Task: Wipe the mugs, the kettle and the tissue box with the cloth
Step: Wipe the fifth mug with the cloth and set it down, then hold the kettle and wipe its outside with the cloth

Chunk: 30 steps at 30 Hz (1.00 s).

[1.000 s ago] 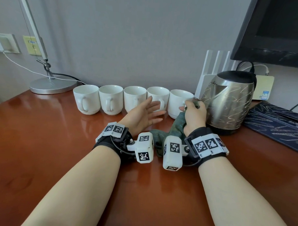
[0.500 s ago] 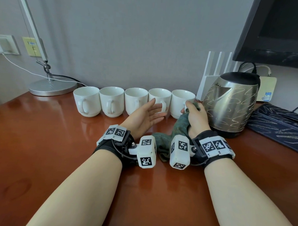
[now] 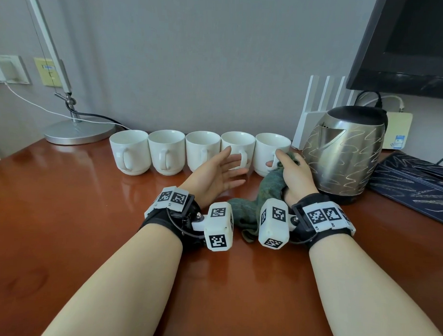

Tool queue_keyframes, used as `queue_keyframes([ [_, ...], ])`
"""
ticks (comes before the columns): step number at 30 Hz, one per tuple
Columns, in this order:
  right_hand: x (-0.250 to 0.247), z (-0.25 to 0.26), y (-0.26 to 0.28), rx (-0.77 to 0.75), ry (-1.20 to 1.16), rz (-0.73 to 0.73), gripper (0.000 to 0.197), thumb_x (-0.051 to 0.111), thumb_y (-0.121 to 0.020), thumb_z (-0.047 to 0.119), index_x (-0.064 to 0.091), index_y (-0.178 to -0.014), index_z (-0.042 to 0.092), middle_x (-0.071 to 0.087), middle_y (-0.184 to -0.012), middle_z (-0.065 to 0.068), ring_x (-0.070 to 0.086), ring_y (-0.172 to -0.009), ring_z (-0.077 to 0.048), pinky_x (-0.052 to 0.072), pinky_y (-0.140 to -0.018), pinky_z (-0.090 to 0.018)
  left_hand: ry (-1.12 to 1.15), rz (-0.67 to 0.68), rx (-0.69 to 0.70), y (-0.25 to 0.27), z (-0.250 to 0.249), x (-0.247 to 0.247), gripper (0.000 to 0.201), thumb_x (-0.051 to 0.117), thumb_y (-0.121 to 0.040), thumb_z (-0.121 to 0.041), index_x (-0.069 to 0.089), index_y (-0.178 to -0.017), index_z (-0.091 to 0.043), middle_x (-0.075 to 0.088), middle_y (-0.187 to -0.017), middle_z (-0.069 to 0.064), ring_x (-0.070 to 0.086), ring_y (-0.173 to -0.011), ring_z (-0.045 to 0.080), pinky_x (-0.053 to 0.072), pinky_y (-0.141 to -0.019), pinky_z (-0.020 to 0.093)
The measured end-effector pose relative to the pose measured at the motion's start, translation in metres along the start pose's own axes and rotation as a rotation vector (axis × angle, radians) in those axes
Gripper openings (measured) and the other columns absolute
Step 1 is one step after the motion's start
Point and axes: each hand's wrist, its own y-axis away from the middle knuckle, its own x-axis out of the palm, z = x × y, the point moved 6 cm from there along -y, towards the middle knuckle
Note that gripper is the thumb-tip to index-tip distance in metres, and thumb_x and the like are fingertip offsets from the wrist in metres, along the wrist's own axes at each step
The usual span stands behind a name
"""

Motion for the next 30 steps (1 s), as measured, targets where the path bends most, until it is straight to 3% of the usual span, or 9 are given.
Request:
queue_keyframes([
  [3,-0.003,-0.001,-0.001,-0.019,-0.008,-0.018,0.022,0.06,-0.095,0.019,0.057,-0.112,0.005,0.067,-0.08,-0.009,0.062,-0.072,-0.023,0.053,-0.067,-0.033,-0.005,-0.004,-0.003,0.001,0.0,0.0,0.042,0.044,-0.103,-0.038,0.055,-0.127,-0.005,0.06,-0.127,0.007,0.064,-0.107,0.02,0.055,-0.088,0.037],
  [6,-0.003,0.0,0.0,-0.028,-0.001,-0.036,0.009,0.06,-0.095,0.017,0.058,-0.098,0.009,0.065,-0.079,-0.008,0.06,-0.071,-0.021,0.051,-0.068,-0.033,-0.006,-0.006,0.0,0.001,0.0,0.0,0.039,0.044,-0.103,-0.038,0.058,-0.121,-0.007,0.062,-0.121,0.006,0.064,-0.106,0.02,0.055,-0.089,0.037],
  [11,-0.008,-0.001,-0.002,-0.035,0.046,-0.061,0.009,0.063,-0.092,0.025,0.058,-0.089,0.018,0.068,-0.098,-0.01,0.063,-0.09,-0.025,0.052,-0.086,-0.042,-0.005,-0.003,0.0,0.002,-0.001,-0.001,0.038,0.044,-0.103,-0.038,0.058,-0.12,-0.008,0.061,-0.123,0.006,0.064,-0.106,0.02,0.055,-0.089,0.037],
  [14,-0.018,0.008,0.003,-0.131,0.139,-0.211,0.015,0.065,-0.09,0.028,0.055,-0.083,0.019,0.063,-0.092,-0.003,0.058,-0.087,-0.018,0.049,-0.087,-0.038,-0.005,-0.035,0.007,0.004,-0.003,-0.003,0.038,0.046,-0.102,-0.038,0.058,-0.121,-0.008,0.062,-0.119,0.004,0.065,-0.104,0.021,0.056,-0.084,0.036],
  [18,-0.023,0.025,0.027,-0.26,0.17,-0.343,0.015,0.059,-0.089,0.023,0.05,-0.079,0.016,0.061,-0.089,-0.009,0.055,-0.081,-0.021,0.048,-0.086,-0.039,-0.007,-0.101,0.036,0.016,-0.006,-0.011,0.031,0.049,-0.101,-0.036,0.06,-0.115,-0.01,0.067,-0.11,0.002,0.068,-0.09,0.015,0.055,-0.079,0.031],
  [22,0.001,0.044,0.056,-0.295,0.174,-0.061,0.013,0.061,-0.092,0.022,0.057,-0.081,0.022,0.061,-0.081,0.003,0.055,-0.072,-0.008,0.047,-0.066,-0.016,-0.028,-0.06,0.099,0.038,-0.018,-0.004,0.023,0.049,-0.102,-0.029,0.064,-0.112,-0.013,0.067,-0.106,0.001,0.065,-0.086,0.012,0.054,-0.078,0.027],
  [25,0.017,0.054,0.086,-0.184,0.046,0.186,0.004,0.063,-0.093,0.018,0.066,-0.094,0.017,0.066,-0.071,0.01,0.061,-0.063,-0.001,0.049,-0.059,-0.017,-0.149,0.071,0.12,0.056,-0.031,0.025,0.021,0.048,-0.101,-0.024,0.065,-0.11,-0.014,0.067,-0.102,-0.001,0.061,-0.091,0.014,0.05,-0.083,0.029],
  [27,0.024,0.06,0.105,-0.066,-0.066,0.36,0.015,0.059,-0.094,0.016,0.066,-0.108,0.015,0.071,-0.076,0.004,0.067,-0.069,-0.008,0.053,-0.06,-0.023,-0.231,0.131,0.149,0.067,-0.04,0.046,0.027,0.052,-0.099,-0.022,0.064,-0.12,-0.01,0.067,-0.103,0.0,0.06,-0.097,0.015,0.05,-0.083,0.028],
  [30,0.02,0.075,0.126,-0.018,-0.075,0.445,0.017,0.053,-0.097,0.017,0.066,-0.107,0.019,0.071,-0.077,0.0,0.067,-0.067,-0.012,0.054,-0.059,-0.025,-0.255,0.13,0.202,0.083,-0.053,0.067,0.044,0.057,-0.085,-0.029,0.063,-0.124,-0.011,0.063,-0.114,0.002,0.057,-0.104,0.016,0.049,-0.081,0.026],
])
